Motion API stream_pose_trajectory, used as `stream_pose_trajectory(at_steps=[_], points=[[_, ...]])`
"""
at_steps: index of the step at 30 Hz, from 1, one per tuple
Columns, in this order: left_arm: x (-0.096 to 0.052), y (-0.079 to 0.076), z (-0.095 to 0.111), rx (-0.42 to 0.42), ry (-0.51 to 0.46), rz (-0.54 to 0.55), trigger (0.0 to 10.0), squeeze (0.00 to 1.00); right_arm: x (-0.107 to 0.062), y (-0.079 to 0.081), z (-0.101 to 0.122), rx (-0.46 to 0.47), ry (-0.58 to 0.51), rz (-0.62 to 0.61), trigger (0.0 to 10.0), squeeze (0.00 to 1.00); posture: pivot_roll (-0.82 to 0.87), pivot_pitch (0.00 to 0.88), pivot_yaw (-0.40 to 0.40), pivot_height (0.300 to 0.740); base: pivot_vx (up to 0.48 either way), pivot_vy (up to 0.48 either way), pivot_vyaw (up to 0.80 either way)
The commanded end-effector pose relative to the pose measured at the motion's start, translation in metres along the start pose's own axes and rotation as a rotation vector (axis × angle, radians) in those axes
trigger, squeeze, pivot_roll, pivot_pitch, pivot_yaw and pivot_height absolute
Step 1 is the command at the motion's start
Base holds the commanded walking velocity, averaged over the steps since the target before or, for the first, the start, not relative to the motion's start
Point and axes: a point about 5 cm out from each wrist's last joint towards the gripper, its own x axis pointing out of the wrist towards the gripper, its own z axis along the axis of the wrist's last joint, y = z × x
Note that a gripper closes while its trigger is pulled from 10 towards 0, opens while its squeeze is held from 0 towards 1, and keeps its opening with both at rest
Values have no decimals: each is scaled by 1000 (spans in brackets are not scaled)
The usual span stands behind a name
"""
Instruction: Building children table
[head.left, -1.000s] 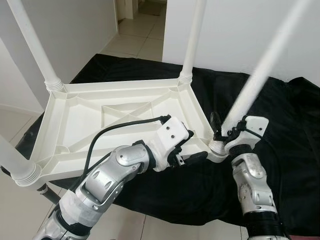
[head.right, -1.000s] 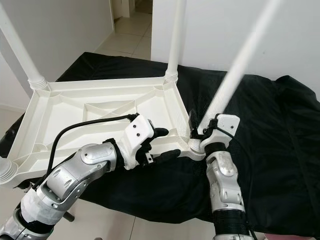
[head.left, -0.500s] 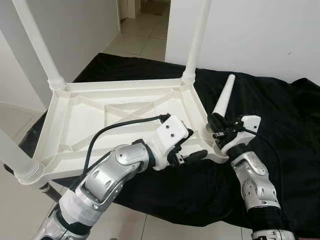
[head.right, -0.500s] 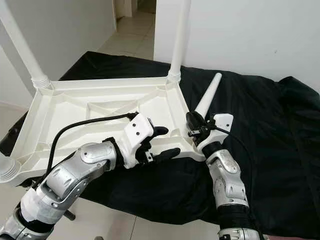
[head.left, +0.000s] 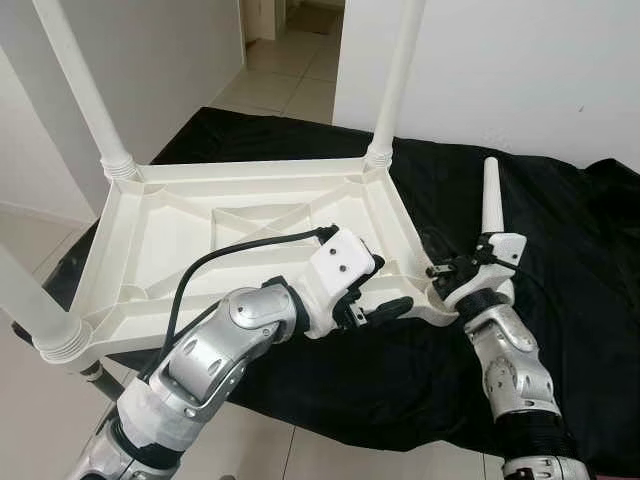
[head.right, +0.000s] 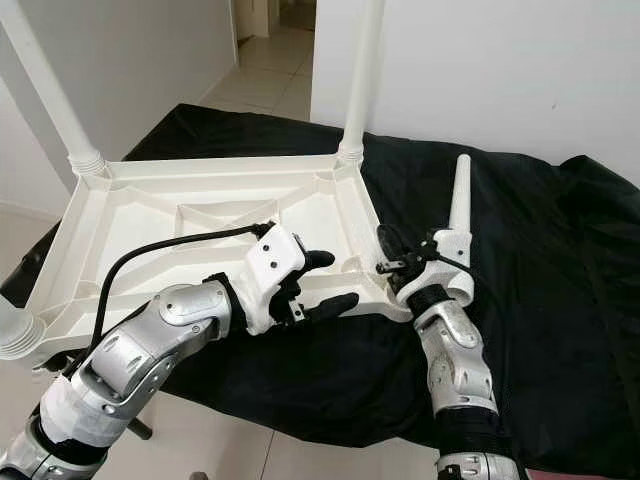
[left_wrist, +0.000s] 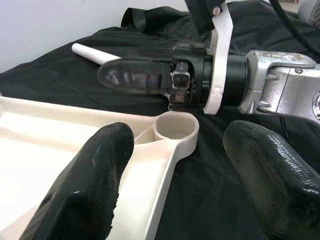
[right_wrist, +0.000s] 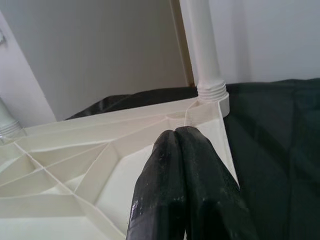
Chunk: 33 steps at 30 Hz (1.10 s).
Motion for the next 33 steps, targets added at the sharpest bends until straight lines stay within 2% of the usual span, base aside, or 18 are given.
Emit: stream_pose_trajectory(at_steps=[1,3,5,6,7,10,12,14,16,20,24,25,26,27,28,31,32,33], points=[[-1,1,2,12,6,-18,10000,0,1,-3,7,-16,-38,-37,10000,0,-17,0,-37,740,0,0,0],[0,0,2,11,7,-21,10000,0,1,-9,12,-40,-68,-108,10000,0,-20,0,-35,740,0,0,0],[0,0,2,11,7,-21,10000,0,1,-9,12,-40,-68,-108,10000,0,-20,0,-35,740,0,0,0],[0,0,2,10,7,-22,10000,0,0,-13,14,-44,-80,-149,10000,863,-21,0,-36,740,0,0,0],[0,0,1,9,8,-22,10000,0,-1,-19,17,-65,-91,-200,10000,1000,-22,0,-36,740,0,0,0],[0,0,1,9,8,-23,10000,0,-3,-24,18,-70,-98,-239,10000,1000,-22,0,-38,740,0,0,0],[0,-1,-1,4,10,-26,10000,0,-9,-37,20,-116,-93,-348,10000,1000,-27,0,-39,740,0,0,0],[0,-1,-1,4,10,-26,10000,0,-9,-37,20,-116,-93,-348,10000,1000,-27,0,-39,740,0,0,0],[0,-2,-5,-3,19,-35,10000,0,-15,-47,18,-134,-75,-432,10000,1000,-30,0,-41,740,0,0,0],[0,-2,-9,-8,26,-39,10000,0,-16,-49,16,-126,-65,-465,10000,1000,-32,0,-41,740,0,0,0],[0,-2,-13,-17,41,-60,10000,0,-16,-53,10,-106,-2,-541,10000,1000,-34,0,-39,740,0,0,0],[0,-3,-14,-22,50,-77,10000,0,-14,-55,4,-83,80,-586,10000,875,-34,0,-39,740,0,0,0],[-1,-3,-14,-22,52,-80,10000,0,-13,-55,2,-78,96,-590,10000,875,-34,0,-39,740,0,0,0],[-1,-3,-14,-22,52,-80,10000,0,-13,-54,2,-78,101,-593,10000,322,-34,0,-39,740,0,0,0],[0,-4,-14,-10,55,-91,10000,0,-10,-54,0,-60,132,-586,10000,0,-41,0,-32,740,0,0,0],[0,-4,-14,0,58,-98,10000,0,-8,-54,-3,-30,166,-580,10000,0,-43,0,-31,740,0,0,0],[1,-4,-13,10,59,-104,10000,0,-4,-54,-7,6,223,-582,10000,0,-47,0,-29,740,0,0,0],[1,-3,-13,14,57,-101,10000,0,-1,-54,-7,2,237,-574,10000,0,-47,0,-28,740,0,0,0]])
